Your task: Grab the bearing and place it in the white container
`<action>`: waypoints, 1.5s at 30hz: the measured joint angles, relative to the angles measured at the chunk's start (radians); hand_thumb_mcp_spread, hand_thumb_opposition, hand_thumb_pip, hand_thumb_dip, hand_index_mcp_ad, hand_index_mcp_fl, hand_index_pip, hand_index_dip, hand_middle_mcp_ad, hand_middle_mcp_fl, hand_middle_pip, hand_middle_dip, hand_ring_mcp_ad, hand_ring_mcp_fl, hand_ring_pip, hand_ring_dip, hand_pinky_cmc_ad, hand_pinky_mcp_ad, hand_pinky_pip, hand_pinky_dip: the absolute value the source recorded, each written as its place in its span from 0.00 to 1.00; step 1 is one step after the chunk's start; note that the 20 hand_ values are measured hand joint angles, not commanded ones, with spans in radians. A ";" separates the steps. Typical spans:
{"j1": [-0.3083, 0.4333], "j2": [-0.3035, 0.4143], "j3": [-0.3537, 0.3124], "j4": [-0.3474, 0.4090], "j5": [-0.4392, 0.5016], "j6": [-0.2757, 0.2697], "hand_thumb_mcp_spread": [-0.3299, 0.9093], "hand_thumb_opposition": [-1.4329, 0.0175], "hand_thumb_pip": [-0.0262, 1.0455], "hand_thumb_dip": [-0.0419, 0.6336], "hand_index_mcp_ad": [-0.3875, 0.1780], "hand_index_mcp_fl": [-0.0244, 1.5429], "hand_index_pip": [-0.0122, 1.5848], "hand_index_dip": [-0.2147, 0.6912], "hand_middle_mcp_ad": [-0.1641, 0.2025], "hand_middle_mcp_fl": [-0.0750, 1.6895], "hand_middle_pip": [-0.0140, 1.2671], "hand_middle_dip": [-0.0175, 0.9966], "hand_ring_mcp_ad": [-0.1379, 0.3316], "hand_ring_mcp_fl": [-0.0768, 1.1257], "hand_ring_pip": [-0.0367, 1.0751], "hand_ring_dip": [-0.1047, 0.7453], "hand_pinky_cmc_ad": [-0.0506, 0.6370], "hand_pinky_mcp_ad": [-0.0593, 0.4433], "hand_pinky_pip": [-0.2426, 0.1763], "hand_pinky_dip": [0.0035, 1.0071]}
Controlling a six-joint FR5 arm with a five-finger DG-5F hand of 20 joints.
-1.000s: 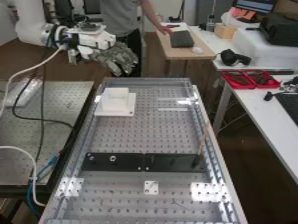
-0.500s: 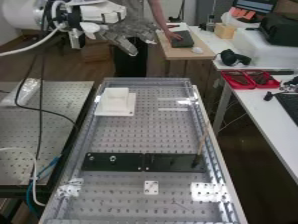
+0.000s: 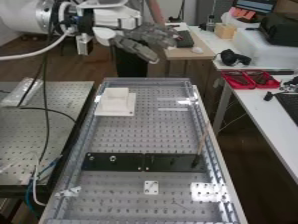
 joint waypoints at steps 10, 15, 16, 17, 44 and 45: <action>-0.070 -0.035 0.046 -0.015 -0.128 -0.026 0.35 0.51 0.52 0.15 0.50 0.06 0.08 0.40 0.62 0.08 0.12 0.34 0.70 0.06 0.12 0.26 0.72 0.80 0.25 0.28; -0.098 -0.053 0.065 -0.023 -0.181 -0.028 0.35 0.51 0.52 0.14 0.49 0.06 0.08 0.40 0.63 0.08 0.12 0.34 0.70 0.06 0.12 0.26 0.72 0.80 0.25 0.26; -0.103 -0.057 0.069 -0.026 -0.190 -0.028 0.35 0.51 0.53 0.14 0.50 0.06 0.08 0.40 0.63 0.08 0.12 0.34 0.69 0.06 0.12 0.26 0.72 0.80 0.25 0.26; -0.107 -0.061 0.072 -0.028 -0.197 -0.027 0.35 0.51 0.53 0.14 0.49 0.06 0.08 0.40 0.64 0.08 0.12 0.34 0.70 0.06 0.12 0.26 0.72 0.80 0.25 0.26; -0.190 -0.071 0.079 0.002 -0.387 -0.002 0.35 0.50 0.52 0.14 0.50 0.06 0.08 0.39 0.64 0.06 0.12 0.34 0.70 0.06 0.12 0.26 0.74 0.80 0.25 0.26; -0.194 -0.069 0.078 0.002 -0.395 -0.002 0.35 0.50 0.52 0.13 0.50 0.06 0.08 0.39 0.64 0.06 0.12 0.34 0.70 0.06 0.12 0.26 0.74 0.80 0.25 0.26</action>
